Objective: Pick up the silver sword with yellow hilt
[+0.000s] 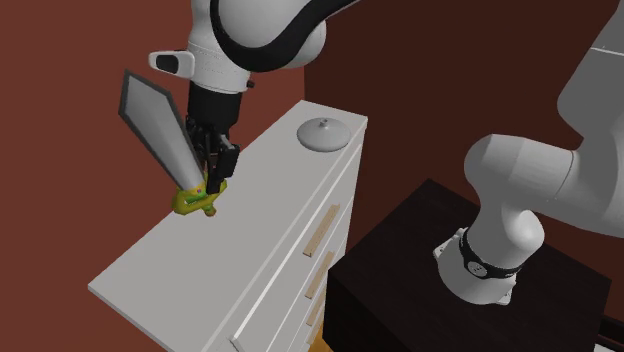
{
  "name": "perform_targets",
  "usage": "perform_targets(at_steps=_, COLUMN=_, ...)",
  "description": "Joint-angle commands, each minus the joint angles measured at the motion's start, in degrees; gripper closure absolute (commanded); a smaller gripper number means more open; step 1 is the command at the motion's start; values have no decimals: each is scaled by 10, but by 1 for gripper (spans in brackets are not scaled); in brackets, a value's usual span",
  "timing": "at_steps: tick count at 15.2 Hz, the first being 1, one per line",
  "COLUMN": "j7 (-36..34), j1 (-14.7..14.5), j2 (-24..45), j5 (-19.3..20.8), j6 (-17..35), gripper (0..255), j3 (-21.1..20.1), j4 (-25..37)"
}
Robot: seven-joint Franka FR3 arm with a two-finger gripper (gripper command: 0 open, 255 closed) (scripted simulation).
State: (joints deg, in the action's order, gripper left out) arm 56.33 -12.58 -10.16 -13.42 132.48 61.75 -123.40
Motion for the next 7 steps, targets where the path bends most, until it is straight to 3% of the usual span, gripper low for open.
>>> perform_targets(at_steps=1, j7=-17, j1=8, j2=-14, j5=19, j6=-13, gripper=255, j3=-12, j4=8)
perform_targets(at_steps=7, j7=-38, j1=18, j2=-28, j5=39, j6=-41, gripper=255, j3=-27, j4=29)
